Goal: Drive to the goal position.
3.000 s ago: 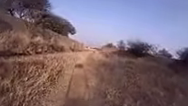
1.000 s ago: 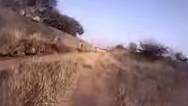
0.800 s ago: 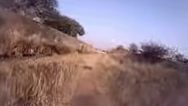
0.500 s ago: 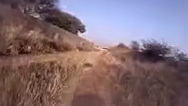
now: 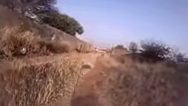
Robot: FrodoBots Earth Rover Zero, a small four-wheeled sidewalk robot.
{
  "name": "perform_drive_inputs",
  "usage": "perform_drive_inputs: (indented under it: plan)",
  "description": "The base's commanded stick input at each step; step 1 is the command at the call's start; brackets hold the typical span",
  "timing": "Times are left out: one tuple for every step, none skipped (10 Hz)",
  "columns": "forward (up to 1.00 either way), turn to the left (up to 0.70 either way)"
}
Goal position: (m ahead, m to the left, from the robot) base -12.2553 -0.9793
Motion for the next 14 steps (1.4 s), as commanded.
perform_drive_inputs:
  plan:
    - [0.00, 0.42]
    - [0.00, 0.53]
    - [0.00, 0.64]
    - [0.00, 0.70]
    - [0.00, 0.70]
    - [0.00, 0.70]
    - [0.00, 0.70]
    - [0.00, 0.70]
    - [0.00, 0.70]
    - [0.00, 0.70]
    - [0.00, 0.70]
    - [0.00, 0.70]
    - [0.00, 0.70]
    - [0.00, 0.70]
